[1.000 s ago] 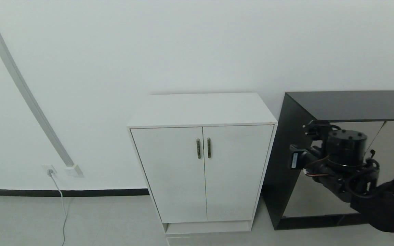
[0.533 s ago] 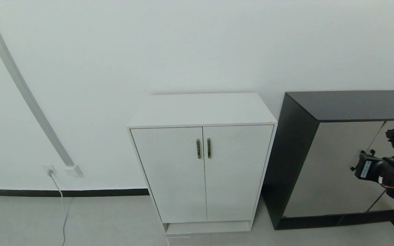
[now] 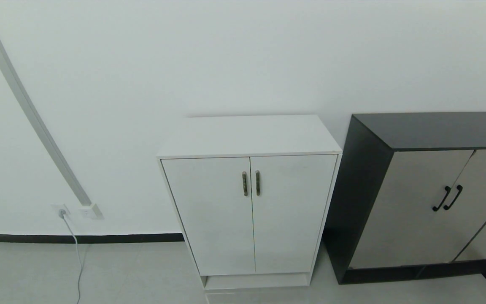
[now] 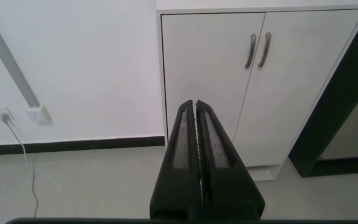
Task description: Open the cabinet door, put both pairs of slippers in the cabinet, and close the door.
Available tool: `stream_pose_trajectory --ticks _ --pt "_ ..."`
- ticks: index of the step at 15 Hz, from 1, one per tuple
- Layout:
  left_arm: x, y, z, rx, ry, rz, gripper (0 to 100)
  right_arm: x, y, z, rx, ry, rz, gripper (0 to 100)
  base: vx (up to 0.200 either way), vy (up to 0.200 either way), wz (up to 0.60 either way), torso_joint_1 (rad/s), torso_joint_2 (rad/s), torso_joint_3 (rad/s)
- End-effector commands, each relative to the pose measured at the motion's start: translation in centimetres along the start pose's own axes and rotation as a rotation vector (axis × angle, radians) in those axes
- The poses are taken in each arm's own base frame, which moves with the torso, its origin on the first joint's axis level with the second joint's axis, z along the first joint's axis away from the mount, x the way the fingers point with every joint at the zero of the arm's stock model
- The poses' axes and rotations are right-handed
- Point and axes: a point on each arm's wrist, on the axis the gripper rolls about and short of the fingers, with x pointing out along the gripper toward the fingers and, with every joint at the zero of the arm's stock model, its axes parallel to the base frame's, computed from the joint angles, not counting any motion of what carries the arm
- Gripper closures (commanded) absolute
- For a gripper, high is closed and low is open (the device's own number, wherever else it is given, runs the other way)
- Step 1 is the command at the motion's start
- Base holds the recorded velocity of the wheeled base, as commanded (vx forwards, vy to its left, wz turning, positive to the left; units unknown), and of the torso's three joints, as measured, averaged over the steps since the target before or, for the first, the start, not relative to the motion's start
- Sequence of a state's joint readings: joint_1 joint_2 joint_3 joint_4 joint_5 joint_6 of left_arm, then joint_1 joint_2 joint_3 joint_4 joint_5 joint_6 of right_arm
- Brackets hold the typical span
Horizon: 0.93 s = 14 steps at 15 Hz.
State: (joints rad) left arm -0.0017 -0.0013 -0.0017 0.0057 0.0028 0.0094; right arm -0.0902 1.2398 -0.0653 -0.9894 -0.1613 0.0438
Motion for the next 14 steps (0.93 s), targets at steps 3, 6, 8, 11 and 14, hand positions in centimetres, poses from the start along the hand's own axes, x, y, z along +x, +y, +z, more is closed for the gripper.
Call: stream_pose_trajectory --ticks 3,6,8,11,14 --pt "0.0 0.0 0.0 0.000 0.002 0.000 100 -4.7 -0.8 -0.5 0.004 -0.033 0.029 100 0.000 0.000 0.00 0.000 0.00 0.000" --pt "0.0 0.0 0.0 0.000 0.002 0.000 100 -7.6 -1.2 -1.6 0.001 -0.017 0.061 100 0.000 0.000 0.00 0.000 0.00 0.000" --pt "0.0 0.0 0.0 0.000 0.002 0.002 100 -10.4 -1.7 -3.5 -0.003 0.012 0.082 100 0.000 0.000 0.00 0.000 0.00 0.000" --pt "0.0 0.0 0.0 0.000 0.002 0.000 100 -12.7 -2.1 -5.8 -0.011 0.014 0.152 100 0.000 0.000 0.00 0.000 0.00 0.000" --pt "0.0 0.0 0.0 0.000 0.002 0.002 100 -14.0 -2.5 -7.4 -0.016 -0.019 0.226 100 0.000 0.000 0.00 0.000 0.00 0.000"
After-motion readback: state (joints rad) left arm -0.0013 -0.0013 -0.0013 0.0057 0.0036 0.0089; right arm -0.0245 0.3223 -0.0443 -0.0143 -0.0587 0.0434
